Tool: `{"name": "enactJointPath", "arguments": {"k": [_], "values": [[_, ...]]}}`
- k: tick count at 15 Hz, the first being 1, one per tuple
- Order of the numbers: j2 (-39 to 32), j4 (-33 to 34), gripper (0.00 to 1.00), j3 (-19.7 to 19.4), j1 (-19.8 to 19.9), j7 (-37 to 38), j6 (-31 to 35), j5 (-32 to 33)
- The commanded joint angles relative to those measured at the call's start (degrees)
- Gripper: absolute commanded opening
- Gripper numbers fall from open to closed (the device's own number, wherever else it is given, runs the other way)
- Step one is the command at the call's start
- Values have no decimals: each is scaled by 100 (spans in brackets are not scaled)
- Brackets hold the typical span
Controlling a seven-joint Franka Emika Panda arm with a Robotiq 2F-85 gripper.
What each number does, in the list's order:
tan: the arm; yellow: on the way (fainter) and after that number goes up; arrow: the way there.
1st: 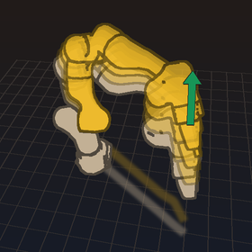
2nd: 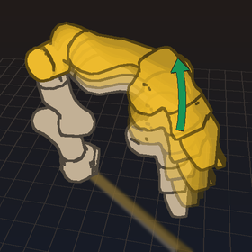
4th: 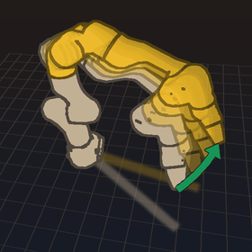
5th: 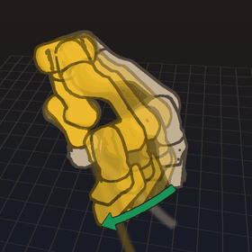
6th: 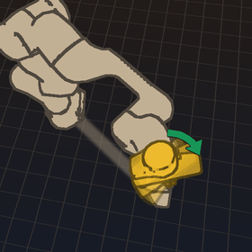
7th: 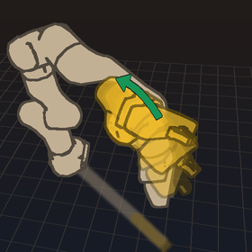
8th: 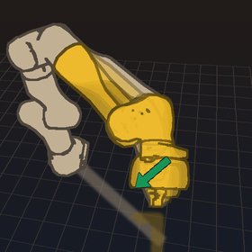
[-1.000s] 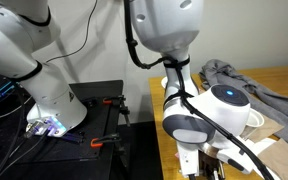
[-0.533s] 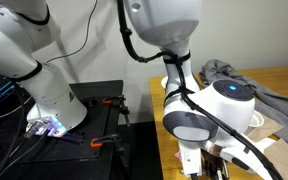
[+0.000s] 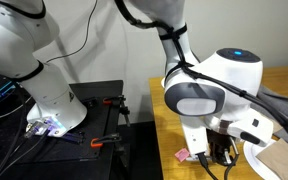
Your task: Put the green pen inside the white cup
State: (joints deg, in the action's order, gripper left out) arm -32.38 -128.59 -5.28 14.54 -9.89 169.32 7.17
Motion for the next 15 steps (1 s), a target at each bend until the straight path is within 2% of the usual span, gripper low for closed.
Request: {"name": "enactJointPath", "arguments": {"k": [1,7,15], "values": [[671,-366,4,-270,-407,133,-401,79],[1418,-519,4,-536,-864,304,-1125,313],[2210,-409,4,-341,-1073,333,-1988,597]]}}
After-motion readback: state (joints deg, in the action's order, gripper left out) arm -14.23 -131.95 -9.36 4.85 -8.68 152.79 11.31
